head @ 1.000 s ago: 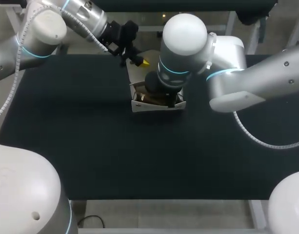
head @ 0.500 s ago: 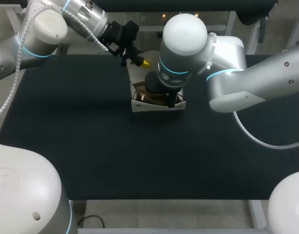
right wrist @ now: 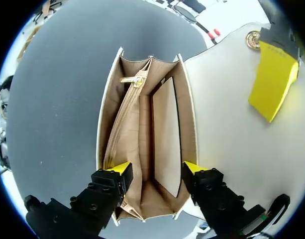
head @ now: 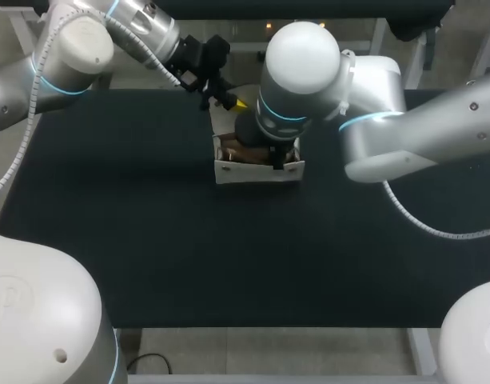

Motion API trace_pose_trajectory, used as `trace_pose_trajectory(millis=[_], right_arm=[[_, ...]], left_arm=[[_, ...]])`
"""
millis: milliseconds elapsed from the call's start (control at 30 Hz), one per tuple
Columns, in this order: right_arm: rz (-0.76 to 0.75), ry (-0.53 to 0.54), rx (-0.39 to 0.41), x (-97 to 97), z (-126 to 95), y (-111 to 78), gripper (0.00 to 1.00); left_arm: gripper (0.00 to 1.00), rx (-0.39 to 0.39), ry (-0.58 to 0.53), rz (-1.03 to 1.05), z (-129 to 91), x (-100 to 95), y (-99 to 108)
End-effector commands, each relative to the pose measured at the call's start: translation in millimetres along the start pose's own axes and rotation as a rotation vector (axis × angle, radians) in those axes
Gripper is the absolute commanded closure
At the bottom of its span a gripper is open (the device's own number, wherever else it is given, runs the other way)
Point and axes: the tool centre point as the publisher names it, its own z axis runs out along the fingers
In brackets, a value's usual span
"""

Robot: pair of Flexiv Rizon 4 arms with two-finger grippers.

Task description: Pick up the bag, open it, inspect its contents, close it, and place it on the opposite side

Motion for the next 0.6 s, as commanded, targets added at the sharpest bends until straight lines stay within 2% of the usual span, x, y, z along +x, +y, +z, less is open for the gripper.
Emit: trace_pose_trajectory(millis=[33, 167, 233, 433, 600], right_arm=[[0.003, -0.045, -0.004, 1.3, -17.7, -2.0, 0.62], [0.005, -0.08, -0.008, -0.9, -31.9, -1.4, 0.75], [0.003, -0.101, -0.011, -1.5, -38.5, -0.6, 0.76], [-0.002, -0.163, -0.015, -3.1, -62.3, 0.6, 0.76], [-0.002, -0.219, -0.025, -2.7, -84.9, 0.8, 0.74]], left_arm=[[1.0, -0.002, -0.001, -0.003, -0.6, 2.3, 0.1], [1.0, -0.011, -0.006, -0.007, -2.2, 4.3, 0.5], [1.0, -0.018, -0.006, -0.013, -1.5, 4.5, 2.2], [1.0, -0.018, -0.001, -0.047, -3.1, 3.7, 6.4], [1.0, -0.048, 0.006, -0.064, -1.1, 6.1, 9.3]])
